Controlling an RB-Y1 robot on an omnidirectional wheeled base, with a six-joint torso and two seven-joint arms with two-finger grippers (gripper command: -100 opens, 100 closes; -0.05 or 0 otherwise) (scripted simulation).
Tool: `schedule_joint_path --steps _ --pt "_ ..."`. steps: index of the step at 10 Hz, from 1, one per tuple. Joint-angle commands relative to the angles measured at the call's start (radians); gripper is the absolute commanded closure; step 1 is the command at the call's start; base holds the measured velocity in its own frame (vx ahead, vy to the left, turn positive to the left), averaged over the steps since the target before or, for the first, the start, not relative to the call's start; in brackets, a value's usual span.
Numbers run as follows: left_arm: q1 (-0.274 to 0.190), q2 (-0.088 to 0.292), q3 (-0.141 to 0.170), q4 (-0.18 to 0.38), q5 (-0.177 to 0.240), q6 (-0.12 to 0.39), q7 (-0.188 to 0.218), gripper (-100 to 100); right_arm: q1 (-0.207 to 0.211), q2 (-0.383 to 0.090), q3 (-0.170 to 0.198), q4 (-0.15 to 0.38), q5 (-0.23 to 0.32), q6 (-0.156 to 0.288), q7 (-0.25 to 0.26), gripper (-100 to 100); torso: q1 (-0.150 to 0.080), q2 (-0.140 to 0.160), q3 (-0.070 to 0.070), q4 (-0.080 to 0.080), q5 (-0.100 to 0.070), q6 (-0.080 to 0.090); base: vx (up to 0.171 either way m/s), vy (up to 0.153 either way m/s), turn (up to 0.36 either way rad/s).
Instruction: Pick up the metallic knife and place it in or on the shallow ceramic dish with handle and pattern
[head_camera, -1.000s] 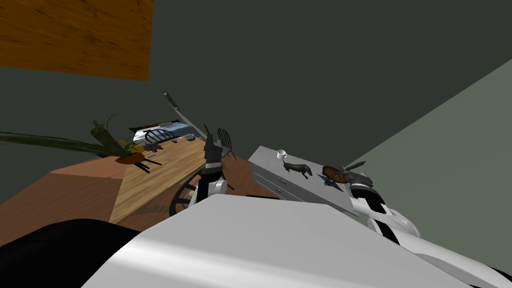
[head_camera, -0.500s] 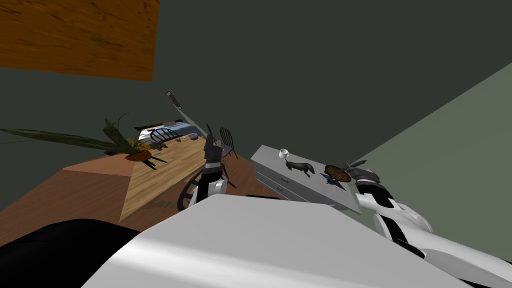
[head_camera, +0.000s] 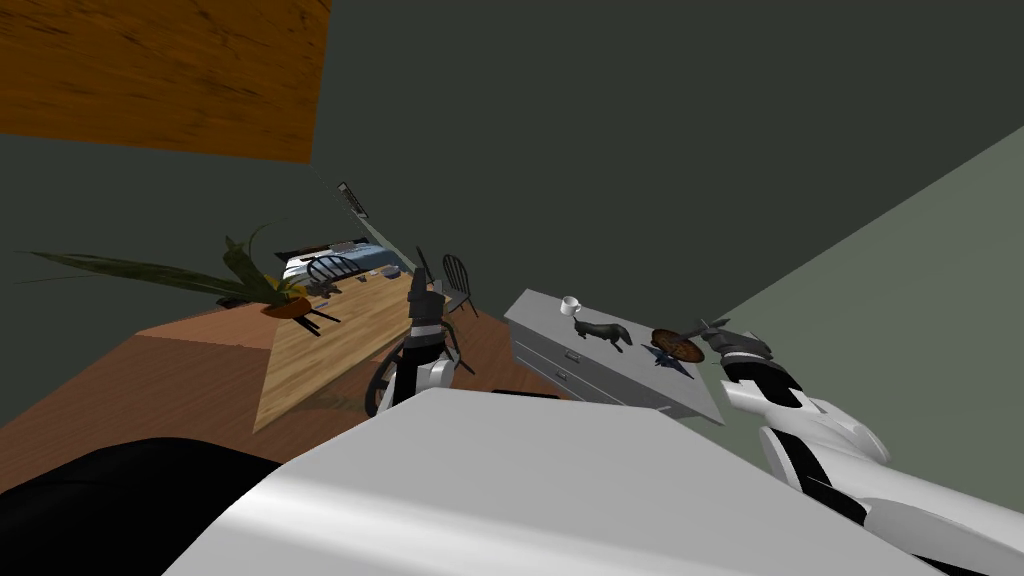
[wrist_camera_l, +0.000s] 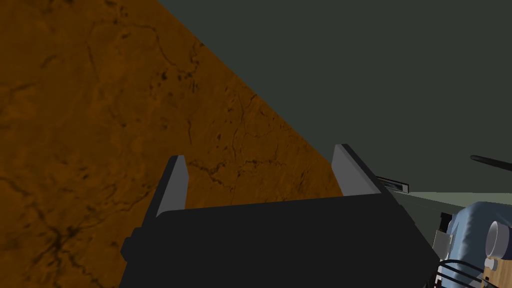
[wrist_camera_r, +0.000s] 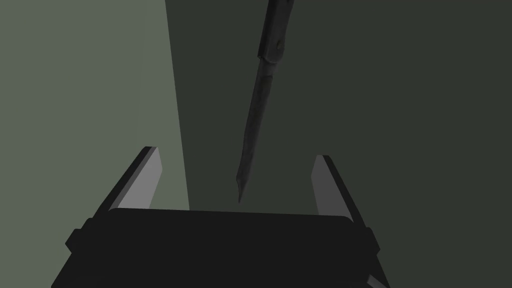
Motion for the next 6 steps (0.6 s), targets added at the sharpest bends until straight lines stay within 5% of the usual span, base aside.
schedule_joint_path --steps 1,6 --pt "0.000 0.000 0.000 0.000 0.000 0.000 0.000 0 0.000 0.000 0.000 0.000 0.000 0.000 0.000 0 0.000 0.000 0.000 0.000 0.000 0.000 0.000 0.000 0.000" --pt "0.000 0.000 0.000 0.000 0.000 0.000 0.000 0 0.000 0.000 0.000 -0.001 0.000 0.001 0.000 0 -0.001 -0.002 -0.001 0.000 0.000 0.000 0.000 0.000 0.000"
